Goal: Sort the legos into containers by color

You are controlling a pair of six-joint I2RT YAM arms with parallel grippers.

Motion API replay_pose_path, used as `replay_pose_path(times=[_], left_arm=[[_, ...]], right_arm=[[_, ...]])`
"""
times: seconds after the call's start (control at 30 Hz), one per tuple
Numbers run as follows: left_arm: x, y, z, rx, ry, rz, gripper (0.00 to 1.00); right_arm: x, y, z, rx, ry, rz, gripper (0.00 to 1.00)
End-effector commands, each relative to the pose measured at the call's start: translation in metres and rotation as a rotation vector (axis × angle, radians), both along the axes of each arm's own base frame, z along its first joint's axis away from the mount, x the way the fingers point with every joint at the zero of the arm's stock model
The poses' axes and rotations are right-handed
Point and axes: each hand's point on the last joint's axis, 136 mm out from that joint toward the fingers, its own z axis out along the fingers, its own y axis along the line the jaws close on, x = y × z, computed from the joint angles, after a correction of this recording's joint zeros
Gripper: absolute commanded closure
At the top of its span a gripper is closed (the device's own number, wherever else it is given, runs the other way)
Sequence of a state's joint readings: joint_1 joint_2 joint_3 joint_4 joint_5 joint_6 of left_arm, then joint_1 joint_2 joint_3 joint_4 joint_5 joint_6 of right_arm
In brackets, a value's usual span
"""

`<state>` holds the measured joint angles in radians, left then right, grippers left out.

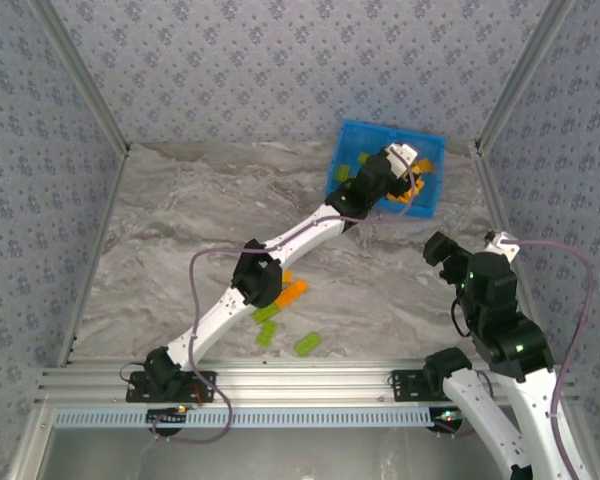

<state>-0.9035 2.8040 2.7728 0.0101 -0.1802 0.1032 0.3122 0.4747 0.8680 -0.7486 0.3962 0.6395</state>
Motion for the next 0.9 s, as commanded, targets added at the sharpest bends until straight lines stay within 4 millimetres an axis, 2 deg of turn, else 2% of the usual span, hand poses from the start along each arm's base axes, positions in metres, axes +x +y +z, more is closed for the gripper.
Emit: replay_pose_path(times=[0.0, 0.07, 0.13, 0.23, 0.3, 0.43, 0.5, 0.6, 0.7, 0.8, 0.87], left_arm=[[-0.026, 0.024, 0.131, -0.178, -0.055, 0.013, 0.30], [-0.039, 0.034, 0.155, -0.207, 0.002, 0.008, 0.28], [-0.054, 0.052, 0.179, -0.238, 0.074, 0.004, 0.26], [-0.078, 0.083, 0.195, -0.250, 0.127, -0.012, 0.24], [-0.096, 0.113, 0.202, -0.277, 0.135, -0.033, 0.22], [-0.127, 0.190, 0.191, -0.229, 0.175, 0.002, 0.17], [-0.141, 0.228, 0.177, -0.151, 0.196, 0.063, 0.14], [-0.165, 0.282, 0.141, -0.026, 0.256, 0.172, 0.11], [-0.190, 0.329, 0.099, 0.064, 0.349, 0.269, 0.08], [-0.216, 0.369, 0.056, 0.137, 0.456, 0.347, 0.07], [-0.232, 0.390, 0.033, 0.161, 0.517, 0.384, 0.07]], right_arm=[[-0.001, 0.003, 0.007, 0.008, 0.000, 0.020, 0.00], [0.001, 0.009, 0.007, -0.004, 0.007, 0.058, 0.00], [0.006, 0.024, 0.005, -0.021, 0.028, 0.148, 0.00], [0.014, 0.054, -0.001, -0.029, 0.077, 0.317, 0.00], [0.019, 0.077, -0.010, -0.034, 0.127, 0.438, 0.00], [0.023, 0.122, -0.027, -0.090, 0.206, 0.648, 0.00], [0.024, 0.148, -0.039, -0.134, 0.241, 0.745, 0.00], [0.021, 0.197, -0.059, -0.204, 0.296, 0.907, 0.00], [0.008, 0.245, -0.083, -0.287, 0.371, 1.076, 0.00], [-0.016, 0.278, -0.116, -0.363, 0.478, 1.221, 0.00], [-0.033, 0.287, -0.137, -0.426, 0.543, 1.292, 0.00]])
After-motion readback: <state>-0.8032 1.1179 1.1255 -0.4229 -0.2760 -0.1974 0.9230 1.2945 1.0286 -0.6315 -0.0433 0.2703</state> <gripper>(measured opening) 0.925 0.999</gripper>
